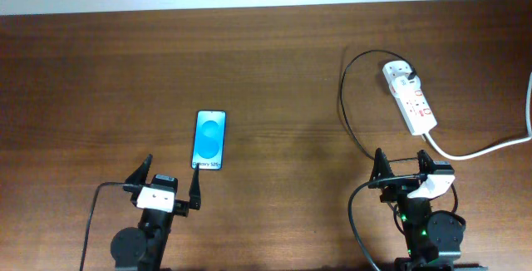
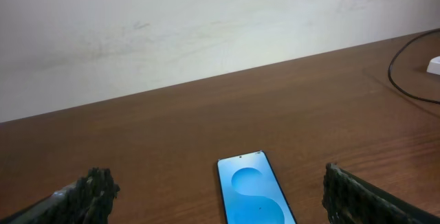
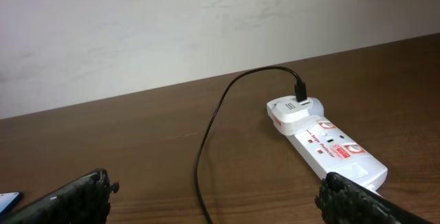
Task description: Plug charger to phone and switch on socket
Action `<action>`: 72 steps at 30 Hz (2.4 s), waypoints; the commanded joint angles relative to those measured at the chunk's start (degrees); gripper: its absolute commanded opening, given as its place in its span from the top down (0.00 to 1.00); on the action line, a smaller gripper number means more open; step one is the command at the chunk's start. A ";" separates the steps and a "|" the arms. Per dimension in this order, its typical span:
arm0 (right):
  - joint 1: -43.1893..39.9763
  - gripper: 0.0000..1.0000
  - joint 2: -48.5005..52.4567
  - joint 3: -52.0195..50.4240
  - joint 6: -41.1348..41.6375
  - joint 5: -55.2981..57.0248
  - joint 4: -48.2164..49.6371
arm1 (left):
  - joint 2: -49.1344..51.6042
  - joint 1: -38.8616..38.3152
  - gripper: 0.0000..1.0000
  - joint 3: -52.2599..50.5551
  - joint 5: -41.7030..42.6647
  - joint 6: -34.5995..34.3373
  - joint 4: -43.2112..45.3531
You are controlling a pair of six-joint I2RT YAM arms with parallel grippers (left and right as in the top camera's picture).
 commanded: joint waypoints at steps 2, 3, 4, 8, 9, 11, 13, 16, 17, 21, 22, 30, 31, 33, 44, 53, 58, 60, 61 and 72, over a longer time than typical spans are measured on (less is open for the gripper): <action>0.31 0.02 0.85 -0.42 -6.84 4.76 -0.59 | -0.17 0.31 0.01 -0.33 0.63 1.14 -0.02; 0.31 0.02 0.85 -0.42 -6.84 4.76 -0.59 | -0.17 0.31 0.01 -0.33 0.63 1.14 -0.02; 0.31 0.02 0.85 -0.42 -6.84 4.76 -0.59 | -0.17 0.31 0.01 -0.33 0.63 1.14 -0.02; 0.31 0.02 0.85 -0.42 -6.84 4.76 -0.59 | -0.17 0.31 0.01 -0.33 0.63 1.14 -0.02; 0.31 0.02 0.85 -0.42 -6.84 4.76 -0.59 | -0.17 0.31 0.01 -0.33 0.63 1.14 -0.02; 0.31 0.02 0.85 -0.42 -6.84 4.76 -0.59 | -0.17 0.31 0.01 -0.33 0.63 1.14 -0.02; 0.31 0.01 0.85 -0.42 -6.84 4.76 -0.59 | -0.17 0.31 0.01 -0.33 0.63 1.14 -0.02; 0.31 0.02 0.85 -0.42 -6.84 4.76 -0.59 | -0.17 0.31 0.01 -0.33 0.63 1.14 -0.02; 0.31 0.02 0.85 -0.42 -6.84 4.76 -0.59 | -0.17 0.31 0.01 -0.33 0.63 1.14 -0.02; 0.31 0.02 0.85 -0.42 -6.84 4.76 -0.59 | -0.17 0.31 0.01 -0.33 0.63 1.14 -0.02; 0.31 0.02 0.85 -0.42 -6.84 4.76 -0.59 | -0.17 0.31 0.01 -0.33 0.63 1.14 -0.02; 0.31 0.02 0.85 -0.42 -6.84 4.76 -0.59 | -0.17 0.31 0.01 -0.33 0.63 1.14 -0.02; 0.31 0.02 0.85 -0.42 -6.84 4.76 -0.59 | -0.17 0.31 0.01 -0.33 0.63 1.14 -0.02; 0.31 0.02 0.85 -0.42 -6.84 4.76 -0.59 | -0.17 0.31 0.01 -0.33 0.63 1.14 -0.02; 0.31 0.02 0.85 -0.42 -6.84 4.76 -0.59 | -0.17 0.31 0.01 -0.33 0.59 1.16 -0.02; 0.31 0.01 0.85 -0.42 -6.84 4.76 -0.59 | 0.04 0.28 0.01 0.02 0.83 -10.86 -0.28; 0.31 0.02 0.85 -0.42 -6.84 4.76 -0.59 | 0.04 0.31 0.01 6.80 0.61 -11.45 -6.21; 0.31 0.02 0.85 -0.42 -6.84 4.76 -0.59 | 0.11 0.31 0.01 11.43 -1.46 -11.43 -8.85; 0.31 0.02 0.85 -0.42 -6.84 4.76 -0.59 | 0.26 0.31 0.01 12.85 -1.86 -11.43 -9.22; 0.31 0.02 0.85 -0.42 -6.84 4.76 -0.59 | 21.84 0.28 0.01 42.36 -1.73 -11.43 -22.27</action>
